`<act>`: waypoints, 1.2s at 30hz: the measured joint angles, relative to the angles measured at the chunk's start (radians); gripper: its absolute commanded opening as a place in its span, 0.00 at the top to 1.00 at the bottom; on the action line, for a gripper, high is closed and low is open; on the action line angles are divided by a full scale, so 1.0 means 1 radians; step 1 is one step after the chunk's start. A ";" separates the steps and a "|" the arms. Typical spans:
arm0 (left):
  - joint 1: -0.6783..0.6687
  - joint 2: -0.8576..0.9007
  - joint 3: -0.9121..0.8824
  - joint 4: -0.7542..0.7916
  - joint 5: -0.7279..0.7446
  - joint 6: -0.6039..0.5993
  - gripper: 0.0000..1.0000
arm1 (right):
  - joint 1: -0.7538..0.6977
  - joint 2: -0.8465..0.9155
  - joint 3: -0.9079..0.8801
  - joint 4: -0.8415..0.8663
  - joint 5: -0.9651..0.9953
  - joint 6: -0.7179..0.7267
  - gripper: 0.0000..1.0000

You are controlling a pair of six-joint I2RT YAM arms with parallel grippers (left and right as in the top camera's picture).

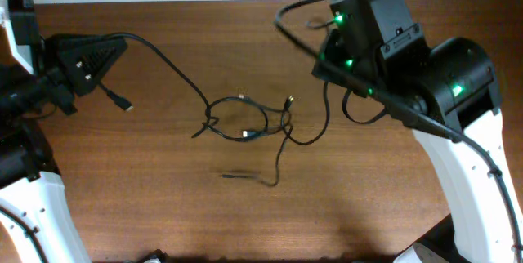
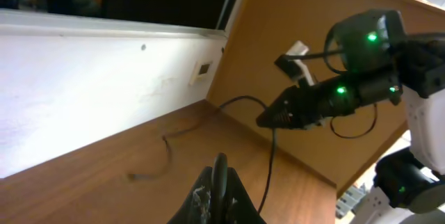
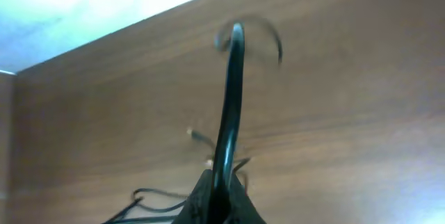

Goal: Untangle cables

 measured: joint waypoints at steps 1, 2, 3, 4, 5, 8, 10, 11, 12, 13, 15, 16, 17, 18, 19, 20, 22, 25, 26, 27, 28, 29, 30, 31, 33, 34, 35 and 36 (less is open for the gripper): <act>0.023 0.000 0.000 0.000 0.001 0.004 1.00 | -0.006 -0.008 0.000 0.002 0.032 -0.016 0.96; 0.058 0.000 0.000 0.000 0.001 0.006 1.00 | -0.023 -0.018 0.000 0.007 0.060 -0.029 0.96; 0.101 0.000 0.000 -0.003 0.001 0.007 1.00 | -0.047 -0.031 0.000 0.014 0.084 -0.042 0.96; 0.158 0.000 0.000 -0.006 0.001 0.007 1.00 | -0.084 -0.046 0.000 0.017 0.100 -0.052 0.96; 0.219 0.000 0.000 -0.014 0.001 0.007 1.00 | -0.139 -0.064 0.000 0.019 0.120 -0.059 0.96; 0.443 0.000 0.000 -0.045 0.001 0.007 1.00 | -0.322 -0.099 0.000 0.022 0.143 -0.072 0.96; 0.537 -0.001 0.000 -0.047 0.001 0.007 1.00 | -0.449 -0.105 0.002 0.024 0.137 -0.077 0.96; 0.581 -0.001 0.000 -0.048 0.001 0.007 1.00 | -0.528 -0.104 0.002 0.023 0.132 -0.079 0.96; 0.613 -0.001 0.000 -0.047 0.001 0.007 1.00 | -0.622 -0.103 0.002 0.027 0.124 -0.079 0.96; 0.638 -0.001 0.000 -0.040 0.001 0.007 1.00 | -0.755 -0.102 0.002 0.039 0.084 -0.082 0.96; 0.643 -0.001 0.000 -0.040 0.001 0.007 1.00 | -0.874 -0.102 0.002 0.051 0.033 -0.102 0.96; 0.643 -0.001 0.000 -0.041 0.001 0.007 1.00 | -0.926 -0.102 0.002 0.066 -0.026 -0.121 0.96; 0.643 -0.002 0.000 -0.040 0.001 0.007 1.00 | -0.965 -0.102 0.002 0.076 -0.075 -0.139 0.96; 0.643 -0.003 0.000 -0.040 0.001 0.007 1.00 | -0.988 -0.102 0.002 0.079 -0.120 -0.156 0.96; 0.643 -0.003 0.000 -0.040 0.001 0.007 1.00 | -0.991 -0.102 0.002 0.081 -0.163 -0.170 0.96; 0.642 -0.003 0.000 -0.038 0.001 0.007 1.00 | -0.975 -0.102 0.002 0.086 -0.193 -0.183 0.96; 0.640 -0.003 0.000 -0.036 0.001 0.007 1.00 | -0.933 -0.100 0.003 0.095 -0.203 -0.194 0.96; 0.640 -0.003 0.000 -0.036 0.001 0.007 1.00 | -0.843 -0.082 0.003 0.056 -0.200 -0.216 0.96; 0.640 -0.003 0.000 -0.036 0.001 0.007 1.00 | -0.805 -0.066 0.000 0.030 -0.199 -0.222 0.96; 0.640 -0.003 0.000 -0.036 0.001 0.007 1.00 | -0.796 -0.062 -0.004 0.027 -0.196 -0.226 0.96; 0.640 -0.003 0.000 -0.036 0.001 0.007 1.00 | -0.744 -0.039 -0.028 0.016 -0.195 -0.230 0.96; 0.640 -0.003 0.000 -0.035 0.001 0.007 1.00 | -0.708 -0.025 -0.052 0.027 -0.191 -0.232 0.96; 0.640 -0.003 0.000 -0.037 0.001 0.007 1.00 | -0.664 -0.007 -0.092 0.041 -0.190 -0.233 0.96; 0.640 -0.003 0.000 -0.036 0.001 0.007 1.00 | -0.635 0.008 -0.120 0.053 -0.190 -0.232 0.96; 0.640 -0.005 0.000 -0.036 0.001 0.007 1.00 | -0.539 0.065 -0.256 0.127 -0.180 -0.225 0.96; 0.640 -0.008 0.000 -0.037 0.001 0.007 1.00 | -0.510 0.082 -0.323 0.162 -0.164 -0.213 0.96; 0.640 -0.011 0.000 -0.036 0.001 0.007 1.00 | -0.493 0.092 -0.379 0.193 -0.151 -0.208 0.96; 0.640 -0.014 0.000 -0.036 0.001 0.007 1.00 | -0.479 0.103 -0.445 0.227 -0.134 -0.202 0.96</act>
